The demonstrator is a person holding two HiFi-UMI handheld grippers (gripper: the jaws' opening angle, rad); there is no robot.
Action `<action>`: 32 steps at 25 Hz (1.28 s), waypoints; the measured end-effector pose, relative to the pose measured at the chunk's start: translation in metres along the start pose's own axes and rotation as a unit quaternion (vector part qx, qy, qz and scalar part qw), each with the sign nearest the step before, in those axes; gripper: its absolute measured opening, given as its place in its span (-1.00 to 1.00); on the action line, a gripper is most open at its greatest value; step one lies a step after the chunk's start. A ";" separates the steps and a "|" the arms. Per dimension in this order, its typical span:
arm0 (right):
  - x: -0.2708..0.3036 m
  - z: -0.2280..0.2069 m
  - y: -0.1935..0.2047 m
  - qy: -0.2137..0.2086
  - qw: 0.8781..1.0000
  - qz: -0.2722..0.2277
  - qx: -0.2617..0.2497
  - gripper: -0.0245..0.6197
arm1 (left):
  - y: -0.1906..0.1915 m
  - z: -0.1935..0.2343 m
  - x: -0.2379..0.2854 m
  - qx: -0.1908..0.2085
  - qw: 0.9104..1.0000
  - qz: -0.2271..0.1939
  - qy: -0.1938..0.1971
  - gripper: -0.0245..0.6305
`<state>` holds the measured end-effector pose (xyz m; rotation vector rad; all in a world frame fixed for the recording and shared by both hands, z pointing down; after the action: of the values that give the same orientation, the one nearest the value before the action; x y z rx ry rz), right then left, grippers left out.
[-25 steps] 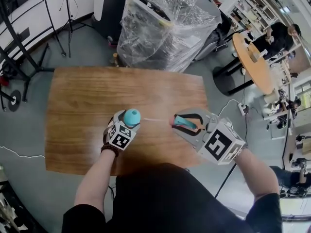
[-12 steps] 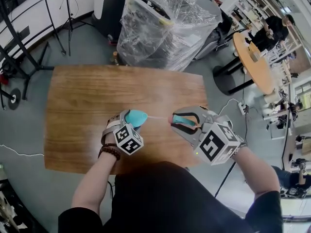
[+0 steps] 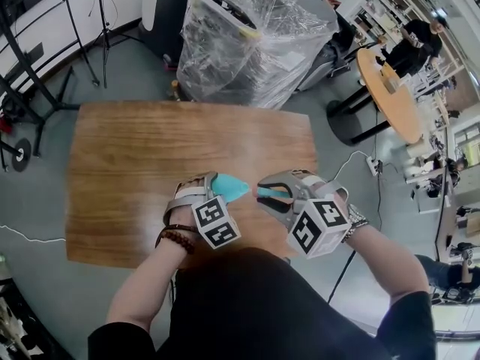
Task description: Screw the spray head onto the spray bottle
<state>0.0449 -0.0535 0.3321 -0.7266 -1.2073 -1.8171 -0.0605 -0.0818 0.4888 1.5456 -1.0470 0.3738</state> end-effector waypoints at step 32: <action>-0.024 0.042 0.010 -0.039 0.961 -0.001 -0.272 -0.56 | -0.049 -0.022 -0.029 0.118 0.989 -0.040 0.080 0.27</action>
<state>0.0665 -0.0092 0.3329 -1.1079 -0.7463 -2.1628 -0.0320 -0.0534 0.4430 1.7307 -0.8352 0.5735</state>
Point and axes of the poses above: the fingertips, and each gripper's own axes: x forward along the fingers, z to its left, y out of its underside, the point moved 10 cm from there along -x, backward along the fingers, and after that the axes turned 7 degrees about -z, right-handed, at the moved point
